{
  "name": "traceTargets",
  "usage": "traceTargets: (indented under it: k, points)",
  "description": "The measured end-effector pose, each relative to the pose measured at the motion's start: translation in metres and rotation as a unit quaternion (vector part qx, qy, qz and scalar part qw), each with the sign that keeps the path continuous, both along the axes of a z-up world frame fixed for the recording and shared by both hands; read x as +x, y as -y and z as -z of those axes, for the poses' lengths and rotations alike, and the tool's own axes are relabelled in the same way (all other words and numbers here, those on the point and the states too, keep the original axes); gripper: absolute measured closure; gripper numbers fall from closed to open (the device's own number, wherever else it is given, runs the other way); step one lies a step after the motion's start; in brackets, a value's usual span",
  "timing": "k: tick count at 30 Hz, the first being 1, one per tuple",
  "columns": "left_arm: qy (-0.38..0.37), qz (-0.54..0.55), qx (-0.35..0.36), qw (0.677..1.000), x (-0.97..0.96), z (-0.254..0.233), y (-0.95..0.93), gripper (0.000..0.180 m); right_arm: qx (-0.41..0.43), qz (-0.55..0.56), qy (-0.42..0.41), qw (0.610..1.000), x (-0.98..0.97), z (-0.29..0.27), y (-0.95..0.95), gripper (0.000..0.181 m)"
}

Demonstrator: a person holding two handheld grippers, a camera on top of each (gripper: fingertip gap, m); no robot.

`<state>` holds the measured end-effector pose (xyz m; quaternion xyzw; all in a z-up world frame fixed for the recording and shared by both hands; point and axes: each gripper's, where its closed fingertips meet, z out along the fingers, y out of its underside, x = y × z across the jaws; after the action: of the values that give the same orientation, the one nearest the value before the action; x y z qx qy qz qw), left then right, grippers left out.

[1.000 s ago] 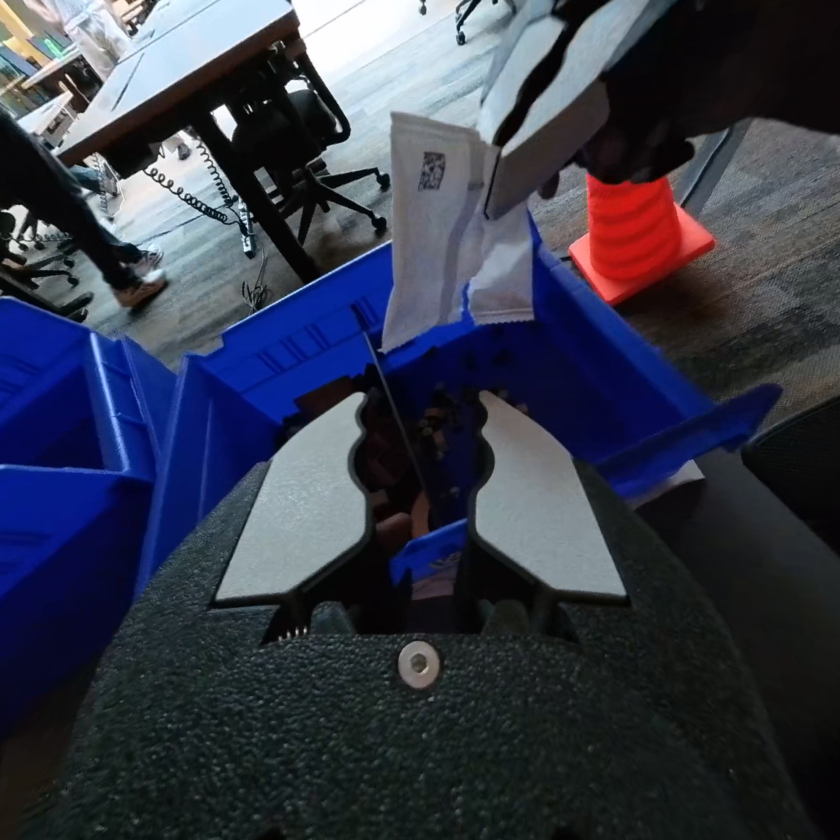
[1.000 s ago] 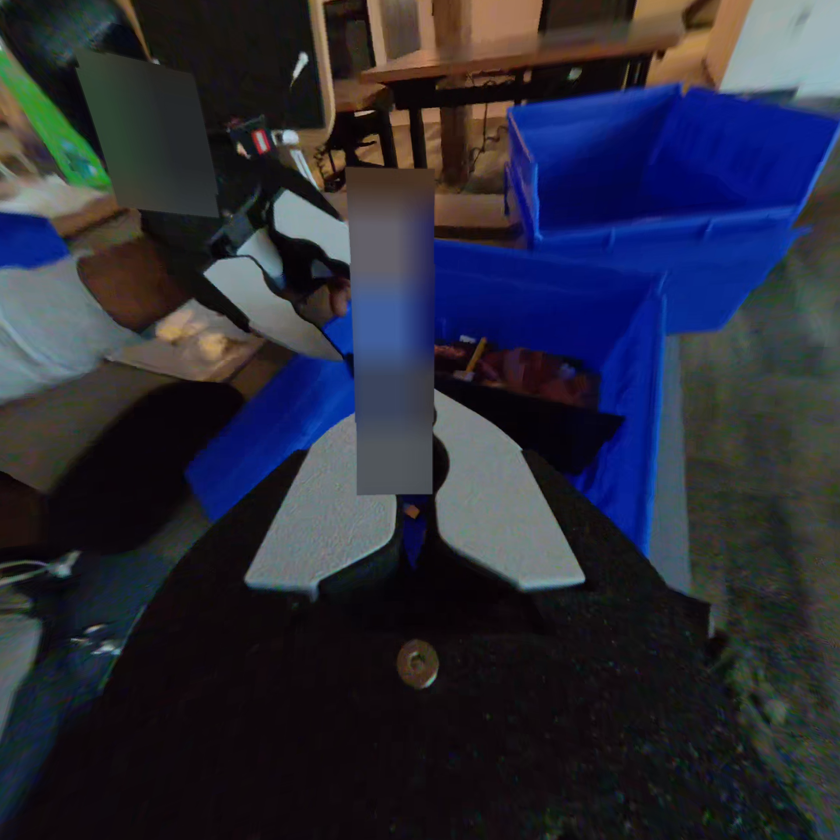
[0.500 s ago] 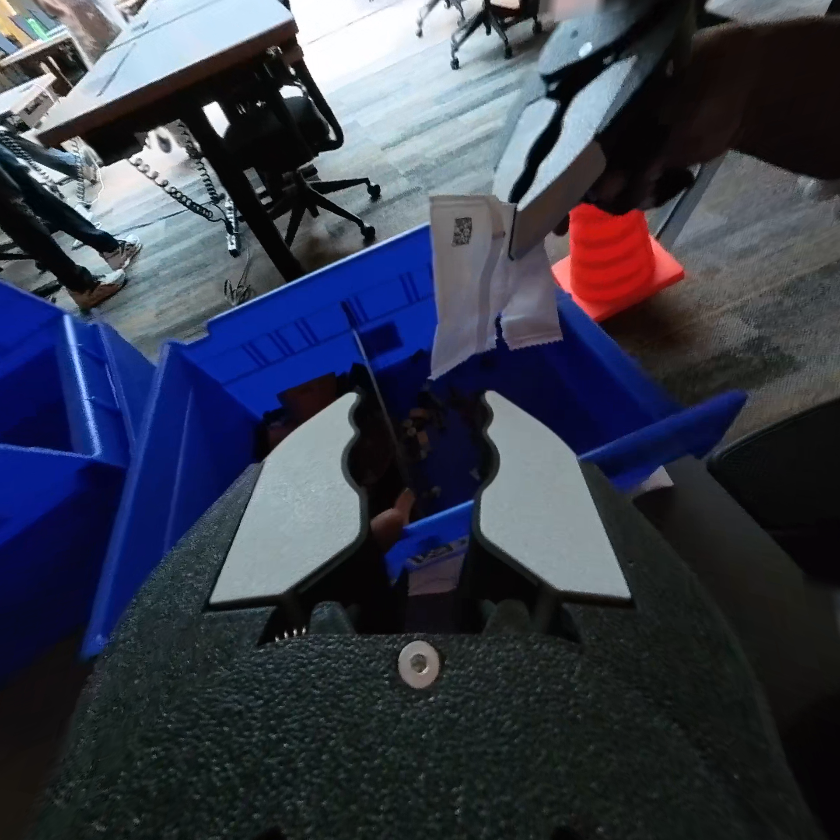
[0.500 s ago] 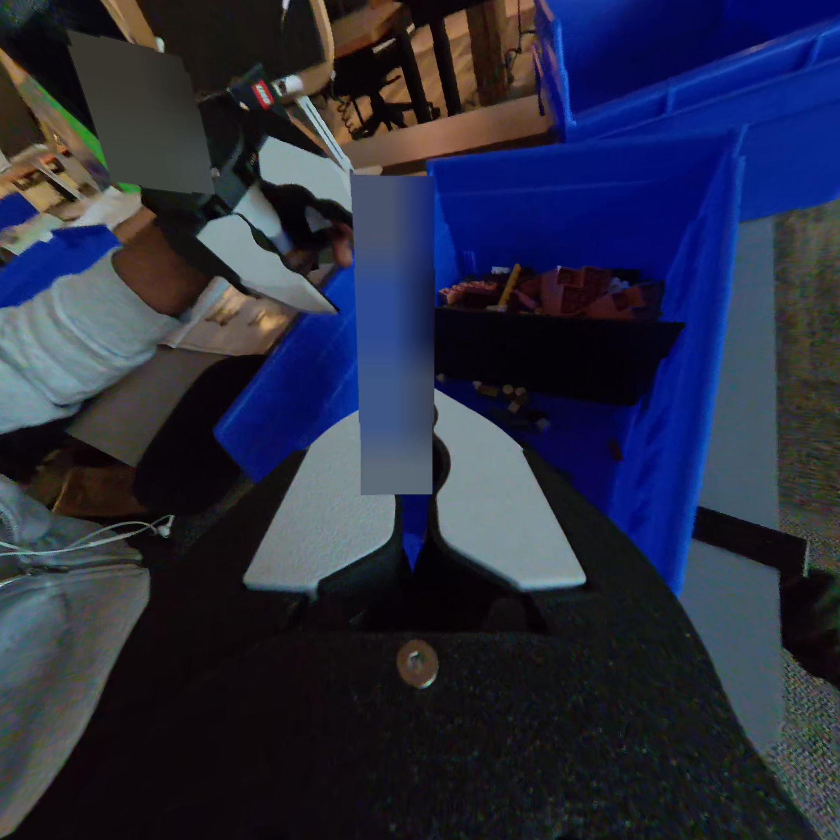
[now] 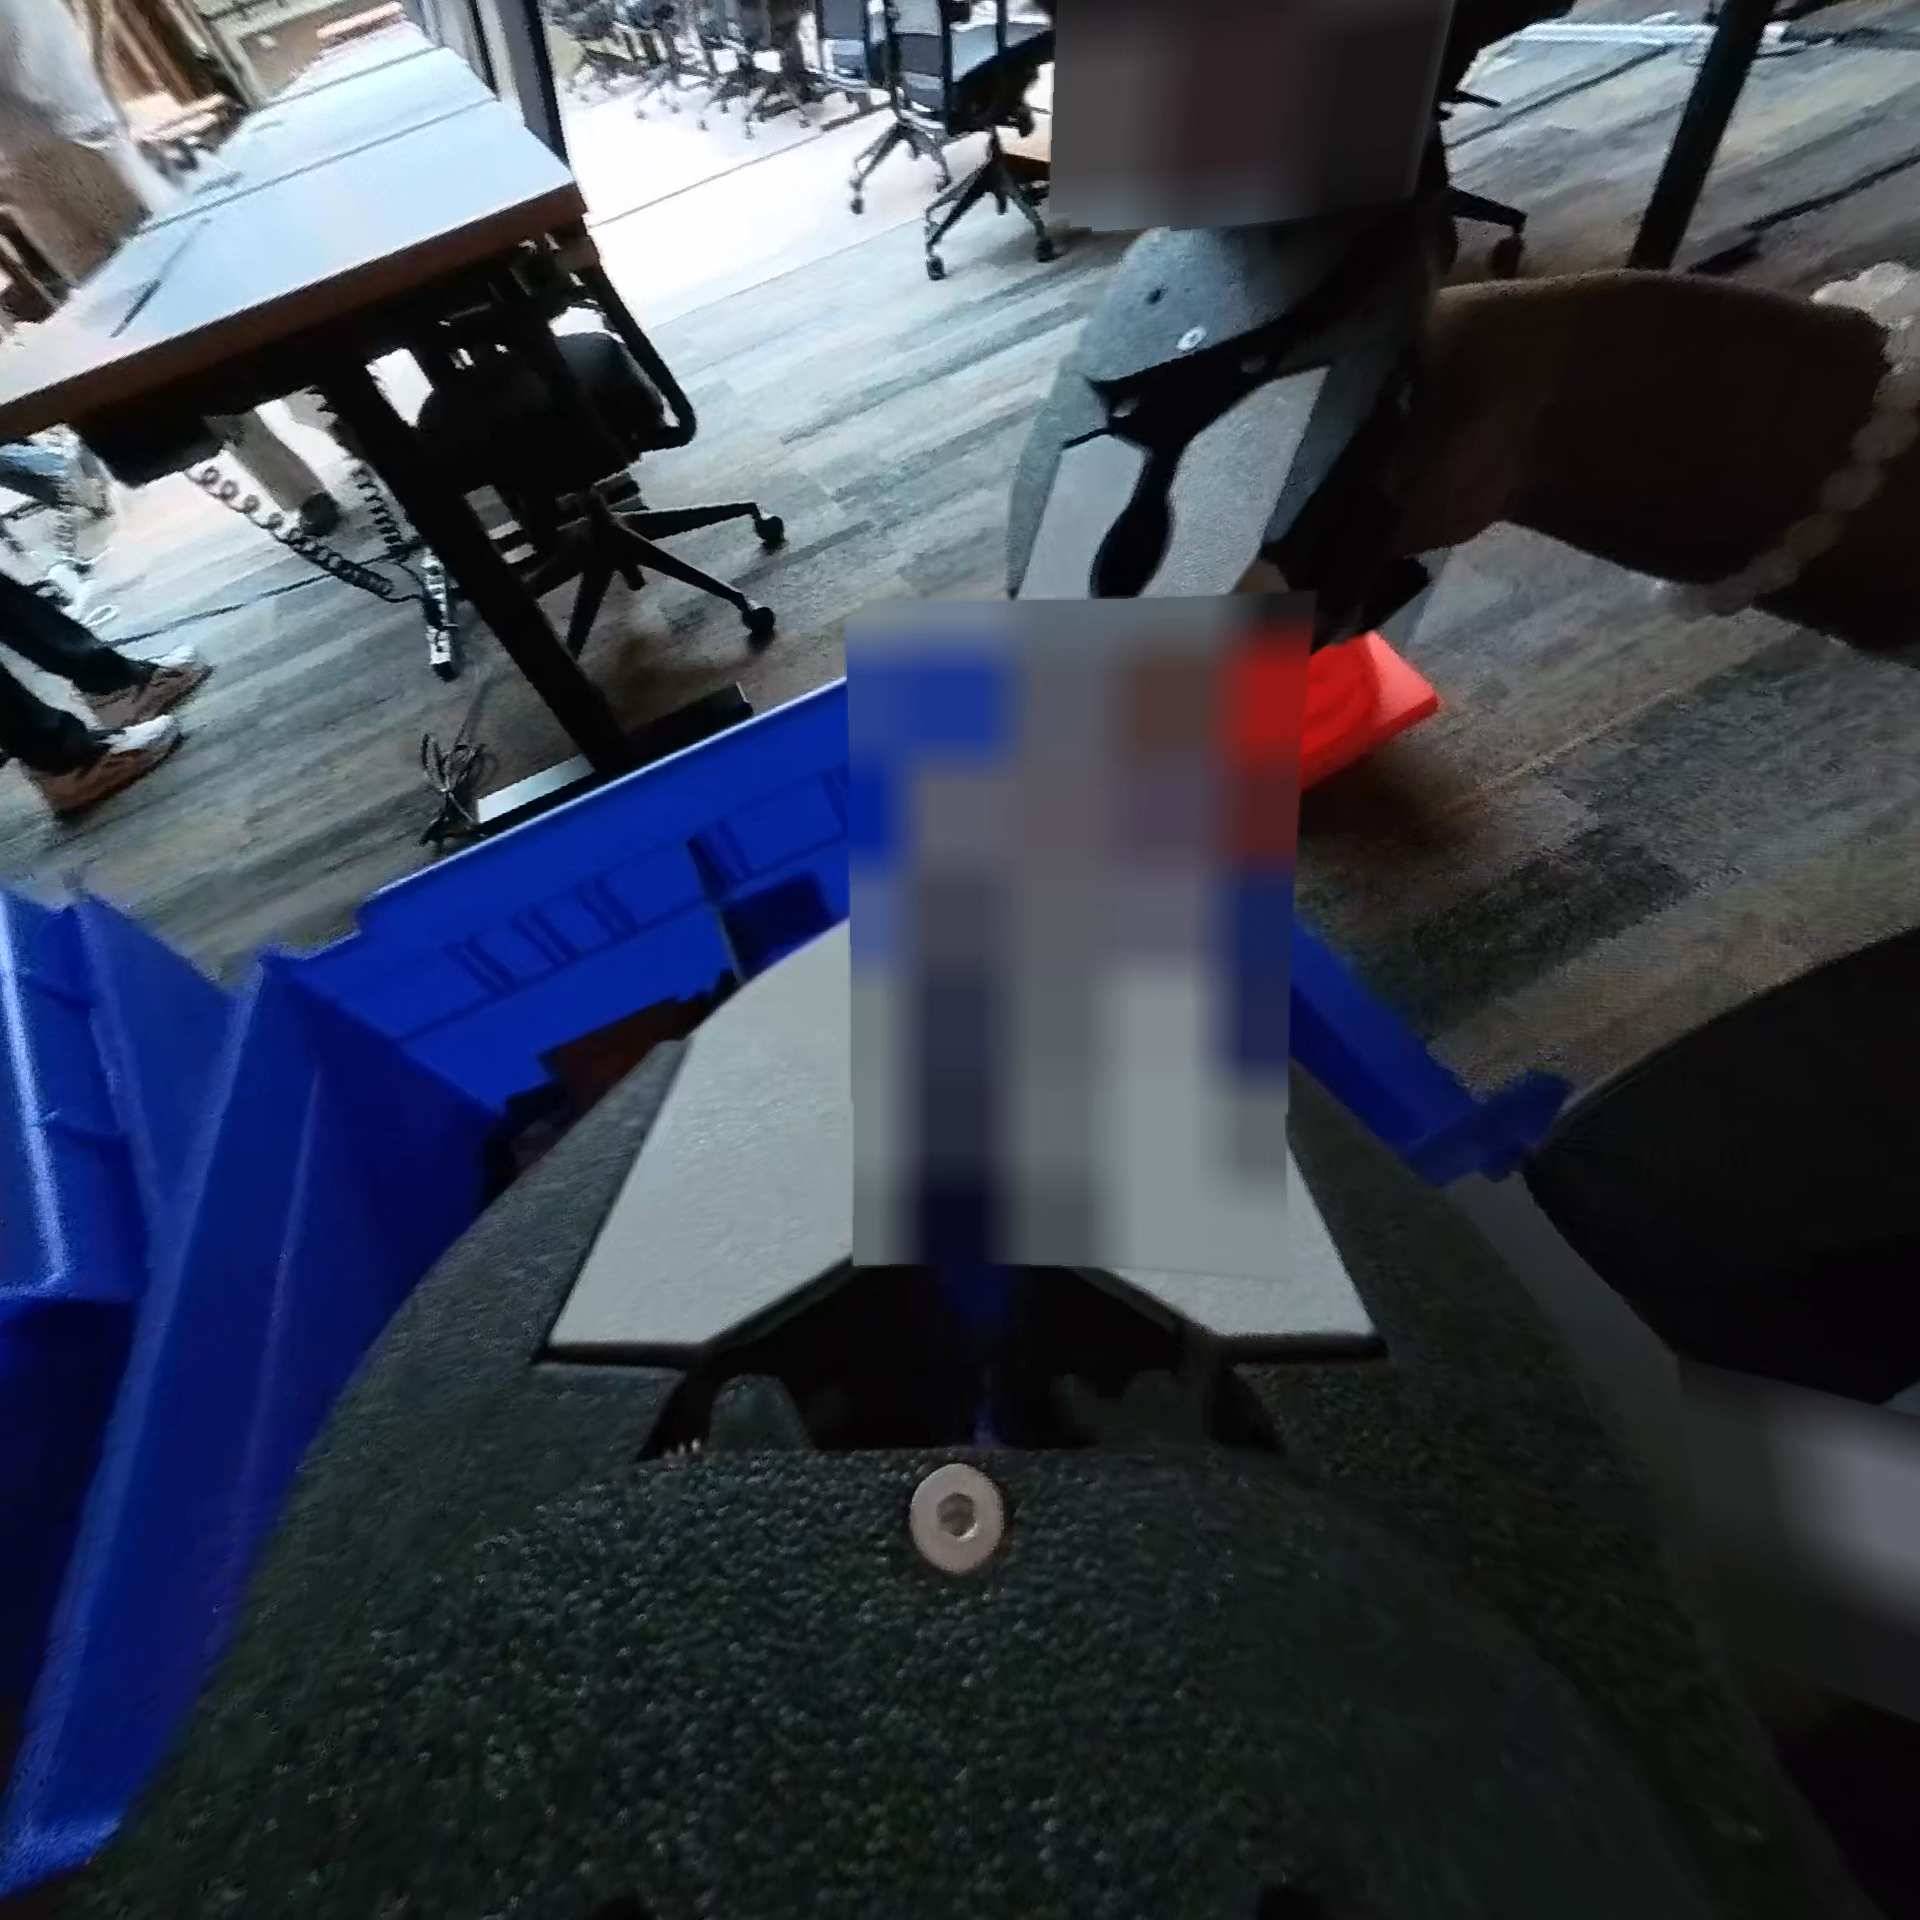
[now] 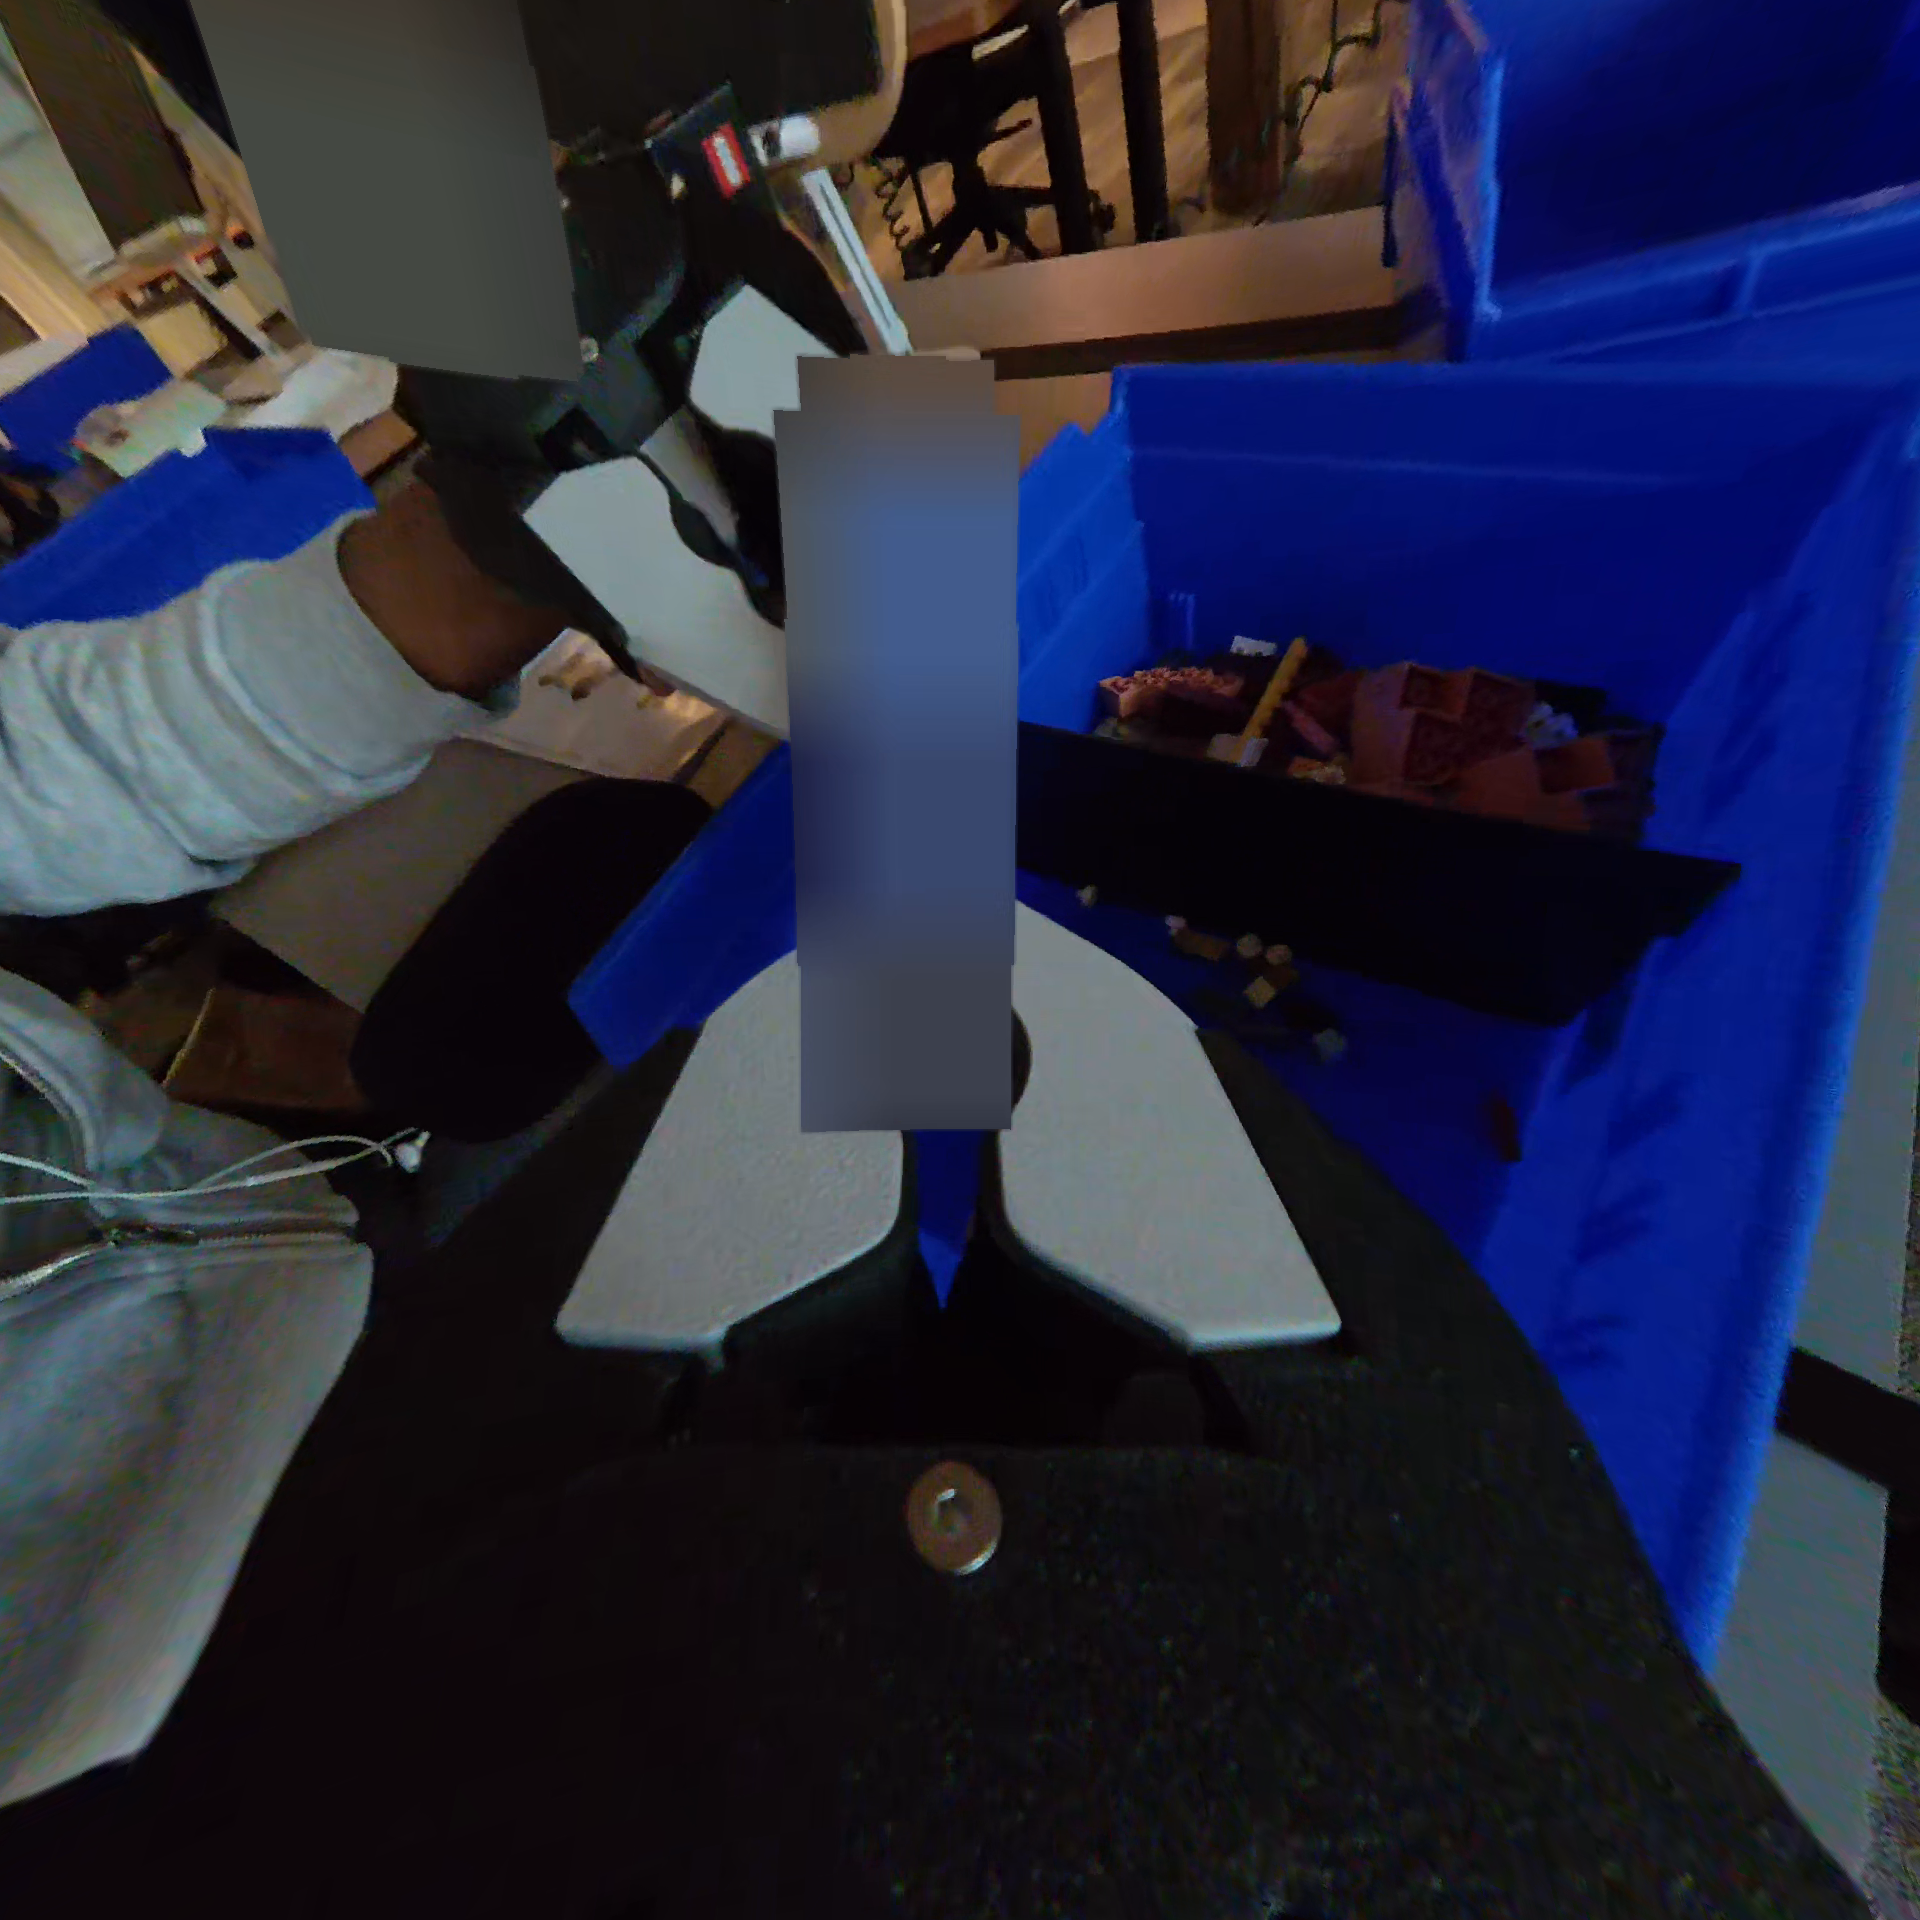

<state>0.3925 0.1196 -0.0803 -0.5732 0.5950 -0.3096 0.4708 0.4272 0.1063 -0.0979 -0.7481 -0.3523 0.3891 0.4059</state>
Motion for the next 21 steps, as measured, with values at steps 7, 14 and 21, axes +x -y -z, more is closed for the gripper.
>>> traceTargets:
  k: [7,14,21]
  points:
    - [0.019,-0.010,-0.020,1.000,-0.002,-0.006,0.000,0.180,0.014,0.036,0.043,0.998,0.004,0.005,-0.013,0.142]
    - [0.094,-0.013,-0.081,0.992,-0.007,-0.025,-0.004,0.180,0.041,-0.009,-0.081,0.996,-0.015,-0.020,-0.003,0.171]
    - [0.090,-0.009,-0.076,0.993,-0.010,-0.025,-0.002,0.176,0.072,-0.004,-0.079,0.994,-0.014,-0.026,0.000,0.180]
